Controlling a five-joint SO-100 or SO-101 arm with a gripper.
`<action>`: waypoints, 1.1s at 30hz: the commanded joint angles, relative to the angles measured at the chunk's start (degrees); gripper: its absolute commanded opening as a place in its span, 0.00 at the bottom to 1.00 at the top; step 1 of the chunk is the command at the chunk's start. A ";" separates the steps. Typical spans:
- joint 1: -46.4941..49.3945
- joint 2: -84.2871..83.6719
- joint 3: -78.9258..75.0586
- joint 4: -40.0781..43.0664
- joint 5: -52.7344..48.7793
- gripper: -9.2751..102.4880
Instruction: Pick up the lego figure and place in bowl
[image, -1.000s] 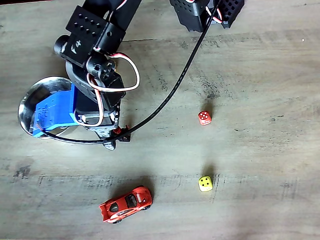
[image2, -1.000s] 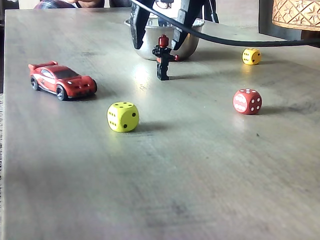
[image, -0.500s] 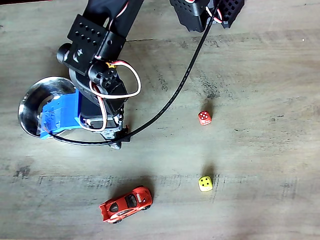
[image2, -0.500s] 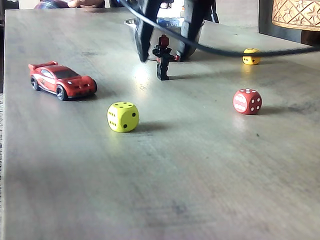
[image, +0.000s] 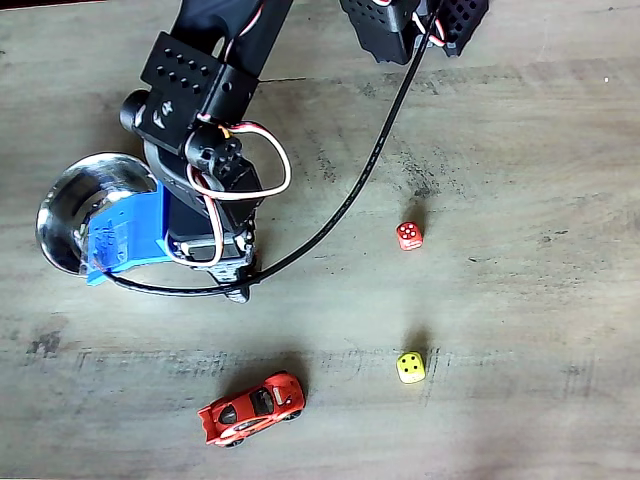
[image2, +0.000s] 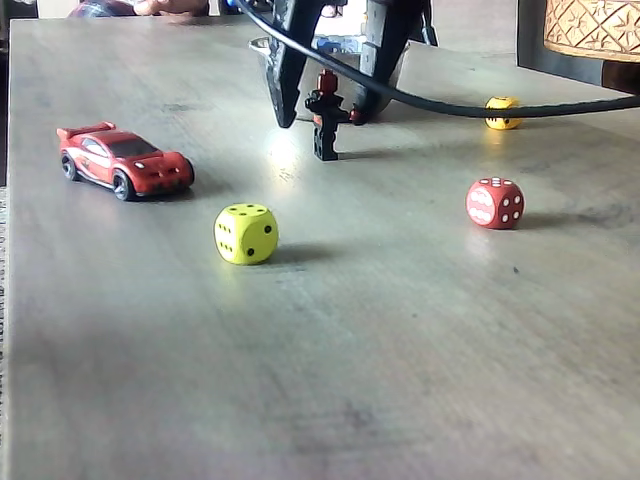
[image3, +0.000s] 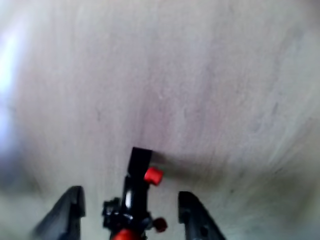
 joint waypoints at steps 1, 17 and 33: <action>-0.18 0.44 -0.44 0.00 0.26 0.26; 0.35 0.44 -0.44 0.00 0.00 0.10; 0.70 5.36 -1.58 -0.35 -0.53 0.08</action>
